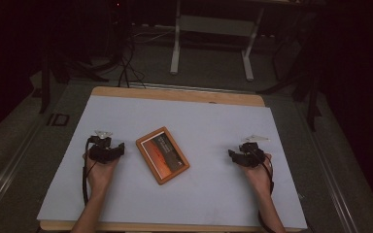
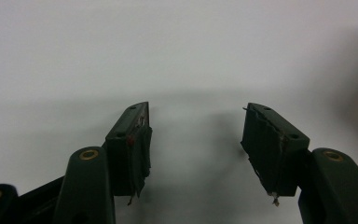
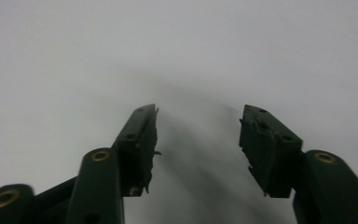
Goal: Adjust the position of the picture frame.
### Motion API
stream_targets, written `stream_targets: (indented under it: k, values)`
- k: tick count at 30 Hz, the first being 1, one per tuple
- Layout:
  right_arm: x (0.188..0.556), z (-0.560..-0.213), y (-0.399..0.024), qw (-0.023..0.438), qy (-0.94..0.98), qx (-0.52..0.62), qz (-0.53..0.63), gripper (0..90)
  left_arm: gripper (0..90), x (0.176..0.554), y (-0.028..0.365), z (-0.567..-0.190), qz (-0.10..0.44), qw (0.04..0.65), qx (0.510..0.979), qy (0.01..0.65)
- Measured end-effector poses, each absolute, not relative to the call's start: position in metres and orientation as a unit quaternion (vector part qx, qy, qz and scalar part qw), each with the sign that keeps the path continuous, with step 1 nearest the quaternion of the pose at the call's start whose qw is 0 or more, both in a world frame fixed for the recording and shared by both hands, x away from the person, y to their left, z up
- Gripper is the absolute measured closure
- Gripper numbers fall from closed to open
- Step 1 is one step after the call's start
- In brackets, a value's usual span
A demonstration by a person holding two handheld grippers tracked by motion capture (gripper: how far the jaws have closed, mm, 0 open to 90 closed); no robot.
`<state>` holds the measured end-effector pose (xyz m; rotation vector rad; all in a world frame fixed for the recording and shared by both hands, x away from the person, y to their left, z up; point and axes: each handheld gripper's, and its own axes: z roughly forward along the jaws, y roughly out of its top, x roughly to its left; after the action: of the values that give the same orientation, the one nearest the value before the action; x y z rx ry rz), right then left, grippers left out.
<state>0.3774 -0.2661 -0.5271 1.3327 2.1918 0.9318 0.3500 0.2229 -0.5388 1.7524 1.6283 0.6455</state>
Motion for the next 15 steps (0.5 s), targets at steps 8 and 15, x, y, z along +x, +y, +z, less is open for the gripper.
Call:
stream_targets:
  k: [8,15]
  values:
    - [0.363,-0.515,-0.228,0.195,0.808,0.408,0.377,49.5,42.9,0.341,0.228,-0.525,0.229,0.393,0.667,0.590]
    - [0.356,-0.512,-0.208,0.180,0.818,0.377,0.395,50.2,43.5,0.337,0.230,-0.518,0.203,0.431,0.669,0.570]
